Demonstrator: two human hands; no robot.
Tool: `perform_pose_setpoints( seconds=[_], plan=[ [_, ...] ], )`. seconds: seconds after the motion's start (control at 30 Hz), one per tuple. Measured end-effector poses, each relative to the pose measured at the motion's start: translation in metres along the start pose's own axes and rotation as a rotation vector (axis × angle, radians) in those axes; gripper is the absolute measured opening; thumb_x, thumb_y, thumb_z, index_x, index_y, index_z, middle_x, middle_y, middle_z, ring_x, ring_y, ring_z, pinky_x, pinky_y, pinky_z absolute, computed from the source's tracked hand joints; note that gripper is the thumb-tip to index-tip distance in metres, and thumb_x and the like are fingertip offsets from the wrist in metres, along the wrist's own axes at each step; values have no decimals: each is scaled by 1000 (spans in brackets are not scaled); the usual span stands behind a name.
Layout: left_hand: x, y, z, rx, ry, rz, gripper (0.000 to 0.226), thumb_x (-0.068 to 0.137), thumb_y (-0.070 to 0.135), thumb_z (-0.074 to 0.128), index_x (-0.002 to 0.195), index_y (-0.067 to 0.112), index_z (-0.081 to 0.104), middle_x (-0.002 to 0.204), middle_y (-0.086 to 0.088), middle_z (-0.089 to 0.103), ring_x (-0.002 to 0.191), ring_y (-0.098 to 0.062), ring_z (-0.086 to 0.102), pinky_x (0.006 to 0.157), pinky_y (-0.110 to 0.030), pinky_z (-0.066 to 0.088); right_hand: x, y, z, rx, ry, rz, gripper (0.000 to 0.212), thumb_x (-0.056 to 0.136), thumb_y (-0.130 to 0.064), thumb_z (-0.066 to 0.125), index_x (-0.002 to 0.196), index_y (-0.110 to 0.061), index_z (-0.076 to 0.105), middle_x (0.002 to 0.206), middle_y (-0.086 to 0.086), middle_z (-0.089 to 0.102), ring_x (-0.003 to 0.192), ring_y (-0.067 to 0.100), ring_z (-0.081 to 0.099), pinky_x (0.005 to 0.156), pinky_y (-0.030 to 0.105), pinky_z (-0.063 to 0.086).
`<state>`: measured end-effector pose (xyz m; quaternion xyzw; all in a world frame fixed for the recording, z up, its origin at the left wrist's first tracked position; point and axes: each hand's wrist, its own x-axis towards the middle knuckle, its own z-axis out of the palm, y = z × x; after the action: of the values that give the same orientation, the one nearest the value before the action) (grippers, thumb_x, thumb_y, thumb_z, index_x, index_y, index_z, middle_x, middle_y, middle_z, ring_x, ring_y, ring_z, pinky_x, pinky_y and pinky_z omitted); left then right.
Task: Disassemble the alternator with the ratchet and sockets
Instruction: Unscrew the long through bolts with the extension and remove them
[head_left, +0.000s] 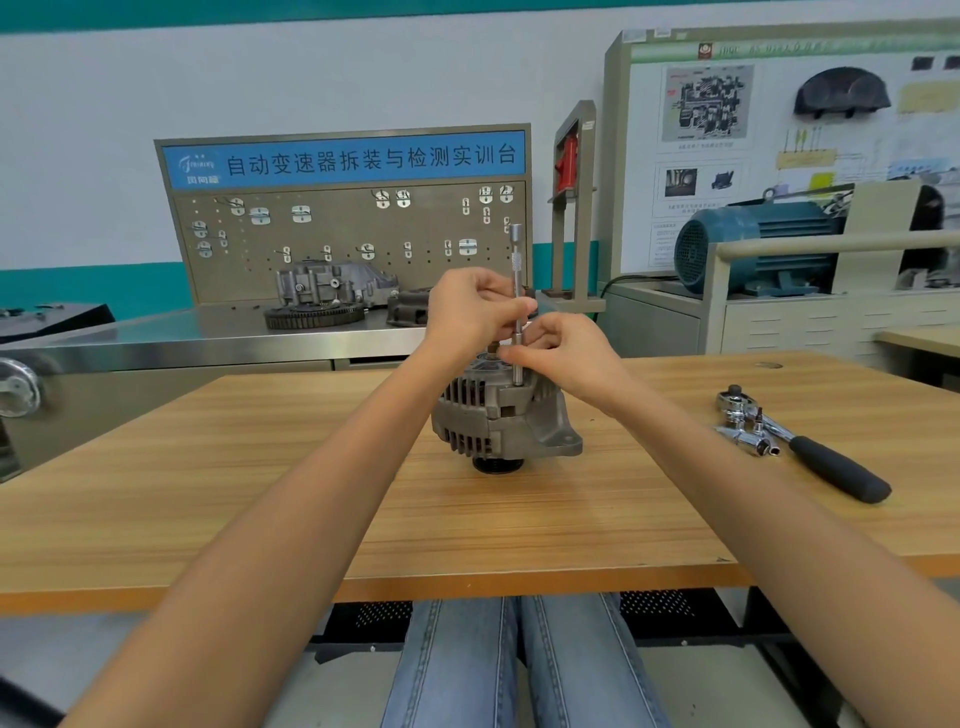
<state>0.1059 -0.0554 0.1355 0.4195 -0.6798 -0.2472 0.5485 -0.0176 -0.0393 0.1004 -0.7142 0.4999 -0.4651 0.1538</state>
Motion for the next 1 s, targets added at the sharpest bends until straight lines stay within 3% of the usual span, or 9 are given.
perform_pose_setpoints(
  seconds=[0.07,0.17,0.27,0.33,0.4,0.57,0.7,0.87,1.0],
  plan=[
    [-1,0,3,44,26,19,20,78,13,79,82,12,59,73,-2,62,74,-18,65,74,-32,58,0,0,1,-4,31,1,15,82,-25,71,84,-16,59,74,-5,61,73,8,57,64,20,43],
    [-4,-3,6,42,28,57,18,83,16,74,91,11,58,76,-1,63,81,-21,64,86,-41,55,-1,-2,-1,-8,1,-2,10,85,-24,68,82,-17,61,69,-6,60,68,6,56,63,21,41],
    [-7,-13,4,-94,-62,58,20,93,14,61,111,7,62,95,-3,71,93,-15,67,93,-36,53,-1,-6,-5,-38,-58,9,17,90,-22,62,94,-7,68,86,9,70,83,20,65,79,35,51],
    [-8,-21,4,-219,-139,34,30,97,11,53,126,6,58,111,-5,70,100,-15,67,91,-31,54,-1,-7,-7,-33,-90,8,20,92,-19,59,105,-6,68,105,14,70,99,25,65,93,39,49],
    [-8,-23,5,-269,-157,25,31,98,8,50,128,8,57,116,-4,68,99,-15,68,85,-29,56,-1,-7,-9,-37,-118,-9,18,93,-17,57,103,-7,68,109,14,68,102,25,64,95,37,49],
    [-3,-20,4,-239,-130,17,20,92,8,60,111,12,66,98,-1,73,87,-15,71,75,-29,58,3,-6,-8,-59,-131,27,22,94,-19,56,102,-2,67,105,20,68,101,31,63,93,42,49],
    [-3,-19,0,-224,-54,-13,25,84,9,71,108,4,67,88,-7,72,86,-20,70,77,-30,58,1,-4,-2,-28,-48,19,25,85,-30,68,98,-9,67,89,6,70,86,16,65,79,29,53],
    [-3,-15,5,-162,27,-12,17,81,12,76,84,17,60,75,-3,65,75,-19,65,75,-33,58,1,0,5,-34,98,4,23,80,-29,73,73,-19,53,66,-7,54,62,5,49,56,19,36],
    [-7,-18,10,-182,-55,62,12,91,16,63,103,15,62,90,0,69,89,-13,66,79,-30,54,0,-2,0,-24,51,-6,23,84,-27,69,69,-19,53,66,-6,54,64,8,50,57,20,36]
  ],
)
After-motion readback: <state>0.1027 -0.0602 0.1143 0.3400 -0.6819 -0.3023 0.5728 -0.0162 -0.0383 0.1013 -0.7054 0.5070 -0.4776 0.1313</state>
